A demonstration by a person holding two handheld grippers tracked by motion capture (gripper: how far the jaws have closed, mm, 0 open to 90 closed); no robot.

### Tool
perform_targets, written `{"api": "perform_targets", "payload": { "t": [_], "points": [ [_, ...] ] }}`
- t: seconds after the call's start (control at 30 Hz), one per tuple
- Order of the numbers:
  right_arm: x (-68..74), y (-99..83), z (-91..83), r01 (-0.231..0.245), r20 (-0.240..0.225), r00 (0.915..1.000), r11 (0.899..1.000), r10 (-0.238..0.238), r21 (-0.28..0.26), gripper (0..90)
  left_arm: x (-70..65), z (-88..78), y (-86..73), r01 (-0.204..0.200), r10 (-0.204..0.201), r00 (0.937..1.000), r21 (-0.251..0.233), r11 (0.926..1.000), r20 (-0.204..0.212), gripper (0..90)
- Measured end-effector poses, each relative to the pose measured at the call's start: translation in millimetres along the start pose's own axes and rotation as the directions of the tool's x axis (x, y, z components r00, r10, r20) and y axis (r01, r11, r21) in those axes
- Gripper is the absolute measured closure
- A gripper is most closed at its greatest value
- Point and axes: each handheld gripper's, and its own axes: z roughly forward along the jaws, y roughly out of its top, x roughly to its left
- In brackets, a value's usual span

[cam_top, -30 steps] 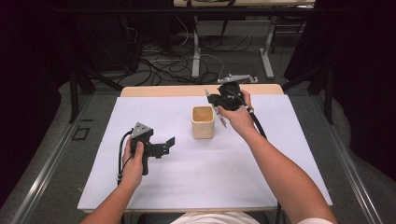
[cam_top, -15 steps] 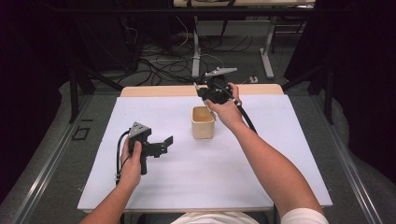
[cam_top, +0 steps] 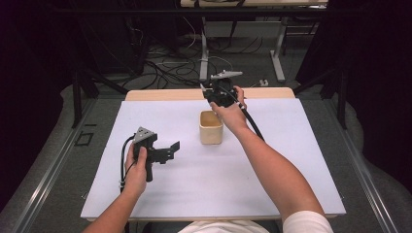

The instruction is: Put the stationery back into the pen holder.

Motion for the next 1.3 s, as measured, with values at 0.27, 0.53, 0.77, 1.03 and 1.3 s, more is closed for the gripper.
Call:
{"api": "perform_targets", "payload": {
  "t": [0.27, 0.53, 0.77, 1.03, 1.3],
  "points": [
    [2.2, -3.7, 8.2, -0.003, 0.007, 1.0, 1.0, 0.003, -0.004, 80.8, -0.8, 0.7, -0.2, -0.002, 0.002, 1.0, 0.0, 1.0, 0.006, 0.2],
    [5.5, -10.0, 13.8, 0.013, 0.008, 0.9999, 1.0, -0.013, 0.011, 80.8, -1.0, 0.8, -0.3, -0.003, 0.003, 1.0, -0.001, 1.0, 0.006, 0.2],
    [6.6, -19.7, 21.0, 0.008, -0.001, 1.0, 0.999, -0.008, 0.036, 80.8, -2.8, 1.9, -0.7, -0.011, 0.011, 0.9999, 0.005, 0.9999, 0.01, 0.2],
    [6.9, -25.8, 23.7, 0.007, 0.0, 1.0, 0.999, -0.007, 0.049, 80.8, -1.7, 1.5, -0.7, -0.008, 0.008, 0.9999, 0.007, 0.9999, 0.007, 0.2],
    [4.3, -29.3, 21.9, 0.004, -0.001, 1.0, 0.999, -0.004, 0.052, 80.6, -2.2, 2.2, -1.0, -0.009, 0.009, 0.9999, 0.007, 0.9999, 0.007, 0.2]
  ]
}}
